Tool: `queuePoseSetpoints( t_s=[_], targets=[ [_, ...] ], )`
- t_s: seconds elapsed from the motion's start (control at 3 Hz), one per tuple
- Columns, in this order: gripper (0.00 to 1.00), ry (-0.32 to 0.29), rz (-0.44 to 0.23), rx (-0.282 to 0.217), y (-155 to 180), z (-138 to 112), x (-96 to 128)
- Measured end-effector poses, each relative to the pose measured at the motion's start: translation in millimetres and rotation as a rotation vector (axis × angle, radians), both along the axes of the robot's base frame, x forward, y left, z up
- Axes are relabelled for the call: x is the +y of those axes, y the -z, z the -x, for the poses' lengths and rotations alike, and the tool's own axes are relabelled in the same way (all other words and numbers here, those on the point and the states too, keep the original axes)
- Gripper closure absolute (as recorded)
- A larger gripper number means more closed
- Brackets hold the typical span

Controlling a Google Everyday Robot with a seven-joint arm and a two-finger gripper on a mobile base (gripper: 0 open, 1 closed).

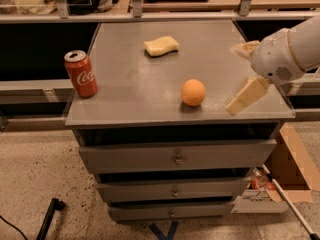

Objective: Move orange near sponge

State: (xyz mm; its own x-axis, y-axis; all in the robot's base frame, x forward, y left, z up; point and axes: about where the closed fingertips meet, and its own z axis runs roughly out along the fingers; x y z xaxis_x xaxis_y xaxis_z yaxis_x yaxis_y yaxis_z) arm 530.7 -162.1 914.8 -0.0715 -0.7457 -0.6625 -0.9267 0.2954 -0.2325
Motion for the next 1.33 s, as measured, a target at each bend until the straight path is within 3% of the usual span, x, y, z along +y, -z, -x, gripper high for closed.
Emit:
queuePoseSetpoints(
  t_s=[0.33,0.67,1.33],
  targets=[
    [0.00,-0.038,-0.088,-0.040,8,-18,19],
    [0.00,-0.038,-0.089,-0.040,8,-18,19],
    [0.00,-0.011,-0.158,-0.062,24,-28,35]
  ],
)
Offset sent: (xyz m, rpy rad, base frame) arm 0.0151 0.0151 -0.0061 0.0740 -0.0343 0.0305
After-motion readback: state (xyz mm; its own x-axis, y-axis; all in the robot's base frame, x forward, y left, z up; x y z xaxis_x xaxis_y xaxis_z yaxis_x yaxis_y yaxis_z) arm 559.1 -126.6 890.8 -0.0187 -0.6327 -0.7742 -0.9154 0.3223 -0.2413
